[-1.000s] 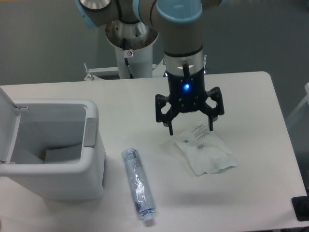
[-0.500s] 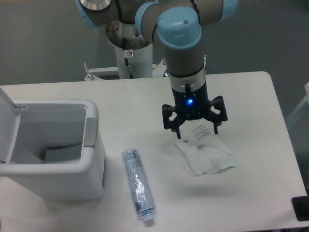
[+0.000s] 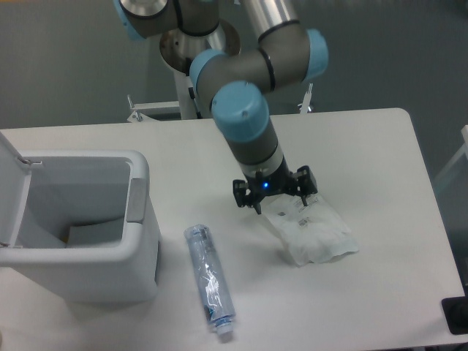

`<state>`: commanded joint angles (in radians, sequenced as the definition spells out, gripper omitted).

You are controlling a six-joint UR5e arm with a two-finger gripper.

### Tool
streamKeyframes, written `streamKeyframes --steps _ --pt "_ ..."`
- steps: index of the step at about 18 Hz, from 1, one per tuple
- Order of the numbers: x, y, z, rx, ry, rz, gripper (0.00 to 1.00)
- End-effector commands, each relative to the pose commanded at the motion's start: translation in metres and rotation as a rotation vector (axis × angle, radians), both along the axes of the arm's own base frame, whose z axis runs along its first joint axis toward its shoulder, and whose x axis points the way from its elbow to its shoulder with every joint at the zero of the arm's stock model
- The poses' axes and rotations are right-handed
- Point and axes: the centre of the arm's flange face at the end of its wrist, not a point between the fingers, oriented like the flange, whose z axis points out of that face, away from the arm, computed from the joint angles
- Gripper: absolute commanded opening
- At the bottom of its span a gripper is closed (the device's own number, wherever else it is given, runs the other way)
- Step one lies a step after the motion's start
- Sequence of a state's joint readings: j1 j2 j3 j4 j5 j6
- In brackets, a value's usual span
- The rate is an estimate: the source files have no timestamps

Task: Place the trash in the trash can
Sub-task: 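Lower the open gripper onto the white plastic wrapper, then close the gripper on the wrapper's edge and lift it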

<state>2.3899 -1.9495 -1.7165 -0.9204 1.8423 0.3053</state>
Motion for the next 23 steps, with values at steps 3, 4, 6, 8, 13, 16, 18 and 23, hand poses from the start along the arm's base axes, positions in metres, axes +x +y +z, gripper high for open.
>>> streamKeyframes --steps 3,4,6,8,13,16,18,23 --pt "0.001 0.0 -0.029 -0.03 -0.043 -0.001 1.0" --pt "-0.001 0.002 -0.042 -0.043 -0.058 0.001 1.0" --pt "0.0 0.001 -0.063 -0.06 -0.082 0.029 1.0" --pt "-0.002 0.0 -0.069 -0.064 -0.087 0.051 1.0" --pt "-0.008 -0.009 -0.083 -0.091 -0.1 0.06 1.0" --pt "-0.017 -0.015 -0.086 -0.093 -0.101 0.072 1.0" --pt "-0.022 -0.02 -0.086 -0.092 -0.101 0.082 1.0" --pt "-0.034 -0.022 -0.093 -0.091 -0.105 0.1 1.0"
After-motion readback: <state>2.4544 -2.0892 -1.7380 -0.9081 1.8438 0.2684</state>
